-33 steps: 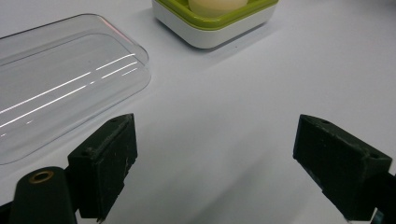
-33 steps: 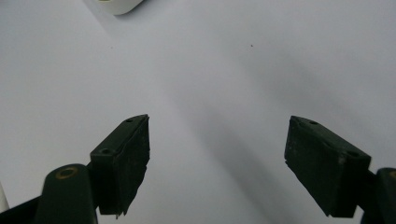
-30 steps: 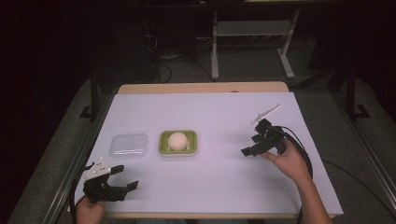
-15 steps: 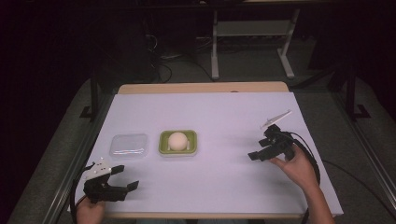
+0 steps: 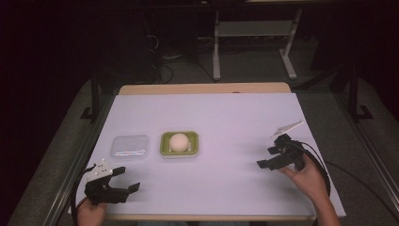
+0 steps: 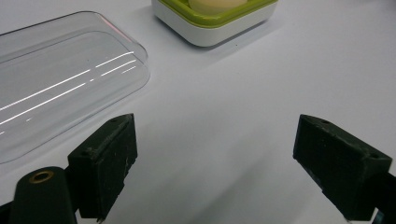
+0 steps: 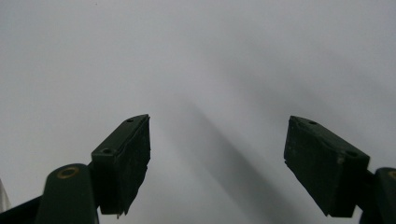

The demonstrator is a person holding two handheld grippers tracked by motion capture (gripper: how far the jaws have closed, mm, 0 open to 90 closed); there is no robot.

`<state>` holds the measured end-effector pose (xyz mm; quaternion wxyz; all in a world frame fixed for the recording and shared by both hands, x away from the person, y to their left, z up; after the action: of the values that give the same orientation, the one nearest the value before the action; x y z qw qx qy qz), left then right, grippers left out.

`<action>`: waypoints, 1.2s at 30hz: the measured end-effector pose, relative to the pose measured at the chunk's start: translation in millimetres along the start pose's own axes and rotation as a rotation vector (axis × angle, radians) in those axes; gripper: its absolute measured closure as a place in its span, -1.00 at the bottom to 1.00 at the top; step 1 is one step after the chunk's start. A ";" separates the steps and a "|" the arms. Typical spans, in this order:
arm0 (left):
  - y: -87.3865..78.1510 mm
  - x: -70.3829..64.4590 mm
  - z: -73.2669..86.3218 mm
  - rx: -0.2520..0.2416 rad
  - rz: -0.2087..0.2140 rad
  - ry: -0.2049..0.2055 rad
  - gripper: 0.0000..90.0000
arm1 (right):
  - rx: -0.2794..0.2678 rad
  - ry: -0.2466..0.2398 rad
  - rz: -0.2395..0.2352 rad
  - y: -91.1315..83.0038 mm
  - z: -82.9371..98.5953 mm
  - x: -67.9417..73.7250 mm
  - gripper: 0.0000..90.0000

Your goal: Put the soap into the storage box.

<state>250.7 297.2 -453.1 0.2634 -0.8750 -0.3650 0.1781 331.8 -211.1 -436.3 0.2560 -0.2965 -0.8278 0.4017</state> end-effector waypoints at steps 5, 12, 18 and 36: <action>0.2 0.0 0.2 0.004 0.000 0.002 -0.71 | -0.002 0.003 0.003 -1.3 8.3 0.5 -0.51; 0.2 0.1 0.2 0.003 -0.002 0.002 -0.71 | -0.009 0.015 0.010 -4.0 22.1 4.7 -0.51; 0.2 0.0 0.2 0.002 -0.002 0.003 -0.71 | -0.012 0.022 0.008 -4.6 28.8 9.3 -0.51; 1.4 -0.2 0.7 0.006 0.001 0.009 -0.71 | -0.041 0.007 0.012 -2.0 47.6 27.5 -0.52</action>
<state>251.0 296.4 -454.5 0.2678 -0.8751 -0.3629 0.1753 280.7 -217.4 -455.6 0.2505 -0.3079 -0.8331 0.3852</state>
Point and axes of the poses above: each handheld gripper's, and its own axes: y roughly forward along the jaws, z roughly out of its underside, x roughly to its left, the point moved 4 cm from there along y, roughly forward along the jaws, and after that the axes turned 1 degree about z, right-handed, at the moved point
